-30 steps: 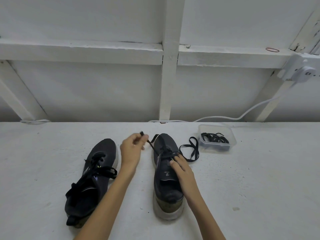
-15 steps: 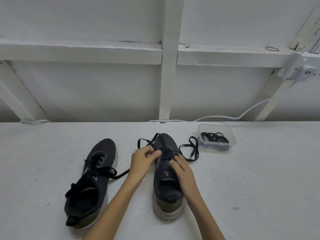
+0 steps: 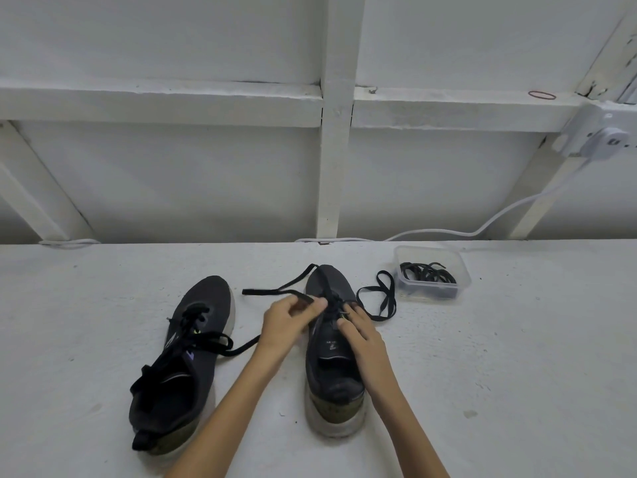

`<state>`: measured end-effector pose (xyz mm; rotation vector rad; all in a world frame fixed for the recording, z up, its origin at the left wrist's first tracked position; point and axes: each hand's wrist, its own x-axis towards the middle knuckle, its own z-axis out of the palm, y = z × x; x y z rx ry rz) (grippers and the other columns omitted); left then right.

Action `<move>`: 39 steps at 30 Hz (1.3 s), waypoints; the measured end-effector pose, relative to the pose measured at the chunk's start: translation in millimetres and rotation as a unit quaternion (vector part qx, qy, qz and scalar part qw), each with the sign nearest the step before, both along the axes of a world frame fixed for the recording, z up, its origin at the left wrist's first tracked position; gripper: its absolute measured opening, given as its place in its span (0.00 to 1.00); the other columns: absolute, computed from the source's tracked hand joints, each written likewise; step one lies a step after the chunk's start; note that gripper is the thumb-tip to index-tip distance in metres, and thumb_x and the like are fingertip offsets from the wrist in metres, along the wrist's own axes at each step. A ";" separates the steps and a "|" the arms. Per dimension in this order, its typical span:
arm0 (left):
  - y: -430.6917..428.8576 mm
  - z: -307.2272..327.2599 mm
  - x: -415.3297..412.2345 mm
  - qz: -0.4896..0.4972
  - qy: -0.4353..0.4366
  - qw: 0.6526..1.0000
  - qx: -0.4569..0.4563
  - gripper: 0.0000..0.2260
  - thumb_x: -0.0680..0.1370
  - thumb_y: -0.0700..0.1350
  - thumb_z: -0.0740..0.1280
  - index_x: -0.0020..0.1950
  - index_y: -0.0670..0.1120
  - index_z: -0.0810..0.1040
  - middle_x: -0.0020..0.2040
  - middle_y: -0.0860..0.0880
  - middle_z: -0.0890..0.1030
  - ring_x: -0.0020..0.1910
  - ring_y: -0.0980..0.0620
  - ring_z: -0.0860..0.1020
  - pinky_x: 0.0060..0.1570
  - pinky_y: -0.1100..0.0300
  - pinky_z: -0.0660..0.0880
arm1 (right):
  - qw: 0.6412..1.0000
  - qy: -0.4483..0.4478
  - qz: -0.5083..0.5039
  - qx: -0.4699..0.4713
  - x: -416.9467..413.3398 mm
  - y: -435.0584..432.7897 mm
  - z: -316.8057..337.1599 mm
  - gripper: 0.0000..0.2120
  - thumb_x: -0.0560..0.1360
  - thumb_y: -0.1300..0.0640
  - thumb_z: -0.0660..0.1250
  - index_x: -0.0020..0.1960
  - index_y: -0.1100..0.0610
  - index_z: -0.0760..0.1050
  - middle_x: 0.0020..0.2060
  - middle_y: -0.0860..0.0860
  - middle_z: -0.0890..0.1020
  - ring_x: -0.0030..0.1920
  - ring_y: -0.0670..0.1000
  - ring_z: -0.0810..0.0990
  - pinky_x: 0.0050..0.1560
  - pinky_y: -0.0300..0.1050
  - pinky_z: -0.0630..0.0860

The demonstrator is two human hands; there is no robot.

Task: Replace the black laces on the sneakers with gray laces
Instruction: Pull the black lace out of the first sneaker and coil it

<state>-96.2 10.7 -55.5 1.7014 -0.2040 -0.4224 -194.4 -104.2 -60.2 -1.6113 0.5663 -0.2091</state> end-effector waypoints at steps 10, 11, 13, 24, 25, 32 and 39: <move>2.3 12.9 15.0 0.075 -0.078 0.994 0.004 0.10 0.78 0.46 0.68 0.40 0.42 0.76 0.33 0.49 0.78 0.31 0.53 0.74 0.42 0.58 0.75 | 1.000 0.008 0.015 -0.019 -1.0 -2.2 -2.0 0.23 0.79 0.52 0.64 0.73 0.50 0.68 0.75 0.44 0.64 0.70 0.38 0.62 0.66 0.35 0.57; 2.4 10.4 13.0 0.069 -0.064 0.996 0.003 0.10 0.78 0.47 0.68 0.41 0.42 0.76 0.34 0.49 0.78 0.32 0.53 0.75 0.44 0.56 0.75 | 0.999 0.010 0.019 -0.031 -1.4 -1.7 -1.4 0.23 0.79 0.51 0.64 0.73 0.49 0.69 0.74 0.44 0.65 0.71 0.40 0.62 0.67 0.36 0.57; 3.1 3.6 8.4 0.053 -0.043 0.998 0.003 0.10 0.77 0.49 0.69 0.43 0.43 0.78 0.37 0.50 0.80 0.36 0.53 0.76 0.45 0.55 0.75 | 0.998 0.007 0.012 -0.055 -0.7 -3.7 -1.4 0.20 0.78 0.49 0.66 0.69 0.48 0.73 0.70 0.43 0.70 0.70 0.43 0.67 0.70 0.41 0.63; -1.6 -16.4 -9.6 0.070 -0.107 0.990 0.051 0.08 0.76 0.44 0.70 0.37 0.46 0.77 0.34 0.54 0.78 0.36 0.58 0.76 0.39 0.67 0.71 | 0.828 -0.072 0.260 -0.491 45.1 -44.6 53.7 0.15 0.71 0.53 0.72 0.57 0.49 0.79 0.54 0.43 0.80 0.56 0.47 0.75 0.53 0.48 0.74; -2.2 -16.5 -11.3 0.080 -0.106 0.990 0.050 0.09 0.77 0.44 0.70 0.37 0.46 0.76 0.33 0.54 0.78 0.35 0.59 0.75 0.38 0.70 0.70 | 0.802 -0.045 0.303 -0.513 50.5 -45.7 56.1 0.15 0.71 0.53 0.73 0.57 0.49 0.79 0.54 0.43 0.80 0.57 0.47 0.74 0.52 0.47 0.73; -2.3 -21.4 -13.5 0.123 -0.086 0.988 0.039 0.09 0.77 0.44 0.69 0.39 0.42 0.77 0.33 0.50 0.79 0.34 0.57 0.75 0.38 0.65 0.71 | 0.739 -0.014 0.369 -0.564 68.9 -40.4 58.4 0.17 0.70 0.51 0.74 0.58 0.51 0.79 0.54 0.45 0.79 0.57 0.47 0.72 0.45 0.42 0.63; -3.0 -20.5 -13.3 0.130 -0.085 0.987 0.047 0.09 0.77 0.44 0.70 0.39 0.41 0.78 0.35 0.49 0.80 0.36 0.57 0.76 0.38 0.68 0.71 | 0.766 -0.084 0.345 -0.536 67.5 -48.3 42.3 0.12 0.70 0.48 0.74 0.50 0.52 0.82 0.47 0.47 0.82 0.51 0.50 0.77 0.44 0.47 0.72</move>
